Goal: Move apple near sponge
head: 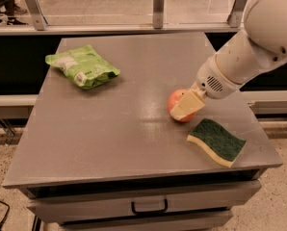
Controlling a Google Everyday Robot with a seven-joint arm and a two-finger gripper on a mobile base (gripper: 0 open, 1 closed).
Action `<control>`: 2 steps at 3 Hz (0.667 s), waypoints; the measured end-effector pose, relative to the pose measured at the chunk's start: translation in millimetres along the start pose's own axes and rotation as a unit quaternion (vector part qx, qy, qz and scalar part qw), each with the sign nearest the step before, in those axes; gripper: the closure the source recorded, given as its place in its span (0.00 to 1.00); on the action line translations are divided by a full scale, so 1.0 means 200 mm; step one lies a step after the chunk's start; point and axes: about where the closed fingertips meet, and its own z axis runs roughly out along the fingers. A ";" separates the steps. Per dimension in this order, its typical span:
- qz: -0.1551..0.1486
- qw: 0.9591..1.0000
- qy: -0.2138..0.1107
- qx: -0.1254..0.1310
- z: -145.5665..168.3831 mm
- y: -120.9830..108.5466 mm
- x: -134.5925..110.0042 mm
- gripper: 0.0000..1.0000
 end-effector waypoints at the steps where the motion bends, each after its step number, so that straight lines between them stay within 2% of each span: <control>1: 0.008 1.000 0.009 0.005 0.00 0.02 0.04 0.38; 2: 0.011 1.000 0.007 0.010 0.00 0.02 0.05 0.15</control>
Offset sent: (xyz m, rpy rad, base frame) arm -0.0114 -0.0096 -0.0063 -0.0122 -0.0065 -0.0487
